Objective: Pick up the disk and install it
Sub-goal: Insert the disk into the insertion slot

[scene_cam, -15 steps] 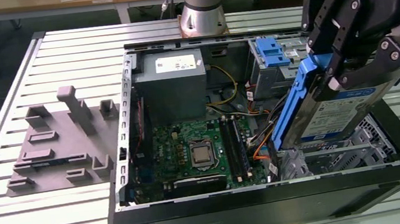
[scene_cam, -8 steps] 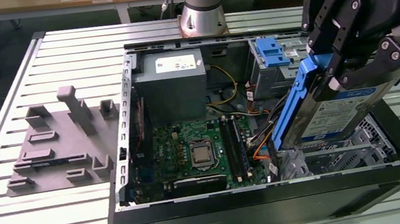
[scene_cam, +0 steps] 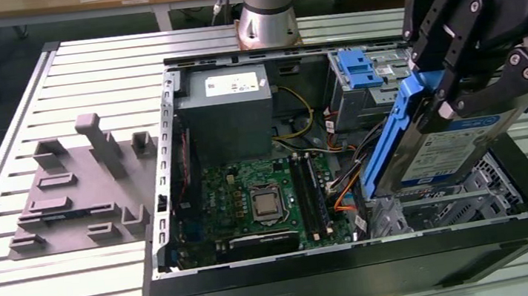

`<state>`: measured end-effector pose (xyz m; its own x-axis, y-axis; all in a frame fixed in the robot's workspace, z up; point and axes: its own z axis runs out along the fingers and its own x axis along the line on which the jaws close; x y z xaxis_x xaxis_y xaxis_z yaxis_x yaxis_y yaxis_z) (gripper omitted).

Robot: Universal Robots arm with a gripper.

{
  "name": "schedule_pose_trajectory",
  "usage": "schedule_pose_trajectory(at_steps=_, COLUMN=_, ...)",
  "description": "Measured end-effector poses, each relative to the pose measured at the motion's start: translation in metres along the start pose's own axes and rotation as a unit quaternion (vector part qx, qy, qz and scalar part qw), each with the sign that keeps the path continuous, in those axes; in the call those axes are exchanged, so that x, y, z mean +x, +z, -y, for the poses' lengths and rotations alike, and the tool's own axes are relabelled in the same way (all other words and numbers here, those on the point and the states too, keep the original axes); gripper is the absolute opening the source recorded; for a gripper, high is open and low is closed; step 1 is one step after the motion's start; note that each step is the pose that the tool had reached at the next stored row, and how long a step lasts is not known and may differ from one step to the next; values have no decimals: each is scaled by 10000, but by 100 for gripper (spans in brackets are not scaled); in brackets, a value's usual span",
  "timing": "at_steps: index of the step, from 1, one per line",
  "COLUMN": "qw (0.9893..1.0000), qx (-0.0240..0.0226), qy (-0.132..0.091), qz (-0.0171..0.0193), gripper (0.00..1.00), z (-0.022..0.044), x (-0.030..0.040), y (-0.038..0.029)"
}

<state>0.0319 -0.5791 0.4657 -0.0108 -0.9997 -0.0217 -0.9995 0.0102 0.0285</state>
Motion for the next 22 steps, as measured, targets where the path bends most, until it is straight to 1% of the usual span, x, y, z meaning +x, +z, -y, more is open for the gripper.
schedule_pose_trajectory(at_steps=5, qw=10000, qx=0, qy=0, qz=-1, gripper=36, z=96, x=-1, y=6)
schedule_pose_trajectory(at_steps=8, qw=10000, qx=0, qy=0, qz=-1, gripper=36, z=137, x=-2, y=13)
schedule_pose_trajectory(at_steps=19, qw=10000, qx=0, qy=0, qz=0, gripper=36, z=146, x=-1, y=15)
schedule_pose_trajectory(at_steps=22, qw=10000, qx=0, qy=0, qz=0, gripper=36, z=167, x=-1, y=18)
